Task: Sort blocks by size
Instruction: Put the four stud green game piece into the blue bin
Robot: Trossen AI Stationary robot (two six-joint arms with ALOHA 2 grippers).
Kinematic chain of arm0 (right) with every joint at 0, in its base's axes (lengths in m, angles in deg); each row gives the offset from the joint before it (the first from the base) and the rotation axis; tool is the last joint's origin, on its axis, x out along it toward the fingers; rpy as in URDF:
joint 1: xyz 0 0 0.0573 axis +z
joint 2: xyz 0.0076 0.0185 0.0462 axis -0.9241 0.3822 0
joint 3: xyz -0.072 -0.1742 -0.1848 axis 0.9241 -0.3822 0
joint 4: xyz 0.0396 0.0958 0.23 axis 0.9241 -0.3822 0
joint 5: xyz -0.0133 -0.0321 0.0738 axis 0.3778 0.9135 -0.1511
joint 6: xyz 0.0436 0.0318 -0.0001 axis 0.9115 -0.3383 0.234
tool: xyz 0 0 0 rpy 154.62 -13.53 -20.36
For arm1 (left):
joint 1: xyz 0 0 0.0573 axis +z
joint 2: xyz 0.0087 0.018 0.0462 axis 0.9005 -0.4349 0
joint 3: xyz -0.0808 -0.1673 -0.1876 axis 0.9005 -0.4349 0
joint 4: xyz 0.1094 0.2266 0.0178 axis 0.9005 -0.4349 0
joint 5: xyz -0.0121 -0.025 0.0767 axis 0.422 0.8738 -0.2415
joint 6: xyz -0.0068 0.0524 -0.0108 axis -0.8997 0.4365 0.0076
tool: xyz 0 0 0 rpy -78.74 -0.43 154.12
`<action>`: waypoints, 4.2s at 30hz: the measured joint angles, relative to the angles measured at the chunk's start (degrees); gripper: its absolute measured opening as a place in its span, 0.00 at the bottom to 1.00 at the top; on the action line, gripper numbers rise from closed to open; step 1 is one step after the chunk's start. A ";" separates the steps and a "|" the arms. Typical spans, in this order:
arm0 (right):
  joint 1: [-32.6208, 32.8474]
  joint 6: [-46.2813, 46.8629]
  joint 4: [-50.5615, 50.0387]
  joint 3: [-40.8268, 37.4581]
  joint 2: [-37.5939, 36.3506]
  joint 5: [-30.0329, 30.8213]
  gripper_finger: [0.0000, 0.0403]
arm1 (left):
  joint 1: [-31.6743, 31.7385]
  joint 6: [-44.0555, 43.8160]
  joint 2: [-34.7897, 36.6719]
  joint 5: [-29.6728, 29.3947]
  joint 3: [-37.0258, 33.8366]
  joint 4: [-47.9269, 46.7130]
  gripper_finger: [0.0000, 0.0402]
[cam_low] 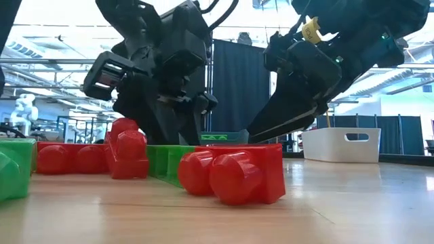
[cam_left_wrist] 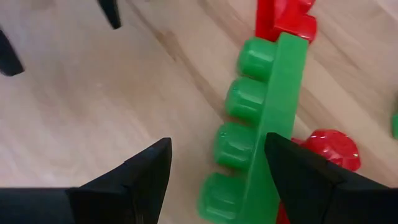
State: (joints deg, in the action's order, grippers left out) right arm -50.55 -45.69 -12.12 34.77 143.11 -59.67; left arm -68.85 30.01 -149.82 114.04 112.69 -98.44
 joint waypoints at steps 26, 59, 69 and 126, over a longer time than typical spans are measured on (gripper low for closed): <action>-0.02 -0.25 -0.98 0.00 0.00 0.02 0.61 | -0.99 -0.93 3.23 -1.16 1.78 -4.88 0.64; -0.40 -1.78 -1.26 0.00 0.00 1.55 0.61 | -0.34 -1.51 -2.23 -8.30 0.50 -2.79 0.45; -0.40 -2.42 -1.29 0.00 0.00 1.51 0.61 | 4.59 -4.50 -2.25 -12.45 4.44 -9.05 0.39; -4.16 -4.32 -8.36 -1.49 0.00 1.31 0.61 | 42.88 12.05 -8.57 -16.58 24.36 -14.60 0.56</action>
State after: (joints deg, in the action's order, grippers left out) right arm -54.71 -50.01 -20.48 33.28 143.11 -58.35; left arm -25.96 42.07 -158.40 97.46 137.06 -113.04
